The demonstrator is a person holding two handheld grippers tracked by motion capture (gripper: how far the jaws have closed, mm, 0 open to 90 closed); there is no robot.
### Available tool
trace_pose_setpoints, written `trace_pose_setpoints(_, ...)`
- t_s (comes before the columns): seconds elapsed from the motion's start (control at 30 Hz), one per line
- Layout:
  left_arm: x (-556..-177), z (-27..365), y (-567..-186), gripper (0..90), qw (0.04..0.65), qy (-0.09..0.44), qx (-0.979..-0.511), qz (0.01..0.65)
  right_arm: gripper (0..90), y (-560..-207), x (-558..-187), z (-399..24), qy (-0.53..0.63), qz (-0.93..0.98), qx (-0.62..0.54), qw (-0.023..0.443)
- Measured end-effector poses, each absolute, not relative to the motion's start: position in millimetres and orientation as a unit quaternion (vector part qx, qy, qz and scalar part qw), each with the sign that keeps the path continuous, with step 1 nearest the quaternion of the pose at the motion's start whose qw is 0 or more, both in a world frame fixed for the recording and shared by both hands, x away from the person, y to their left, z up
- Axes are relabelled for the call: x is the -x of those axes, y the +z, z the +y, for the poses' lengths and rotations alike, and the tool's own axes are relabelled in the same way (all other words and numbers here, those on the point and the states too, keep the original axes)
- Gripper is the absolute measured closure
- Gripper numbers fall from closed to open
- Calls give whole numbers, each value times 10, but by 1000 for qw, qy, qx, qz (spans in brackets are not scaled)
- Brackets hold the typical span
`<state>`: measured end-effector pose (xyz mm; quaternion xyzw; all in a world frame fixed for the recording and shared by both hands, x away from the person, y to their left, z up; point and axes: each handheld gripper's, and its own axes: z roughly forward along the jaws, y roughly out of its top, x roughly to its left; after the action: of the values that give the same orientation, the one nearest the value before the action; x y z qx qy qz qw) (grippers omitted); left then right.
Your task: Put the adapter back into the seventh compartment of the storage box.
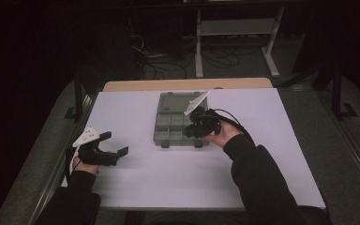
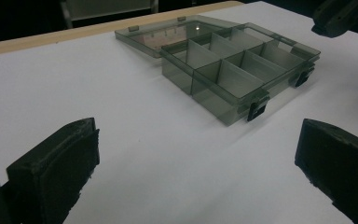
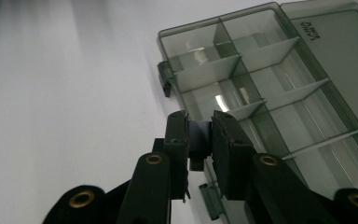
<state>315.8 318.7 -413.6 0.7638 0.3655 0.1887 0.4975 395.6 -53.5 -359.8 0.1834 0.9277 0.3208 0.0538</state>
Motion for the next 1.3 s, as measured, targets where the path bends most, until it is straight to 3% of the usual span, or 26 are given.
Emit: trace_pose_setpoints(1.3,-3163,3186,-4136,0,498,188,-764,365,753,-3936,-4263,-440,303,923,-224,73)
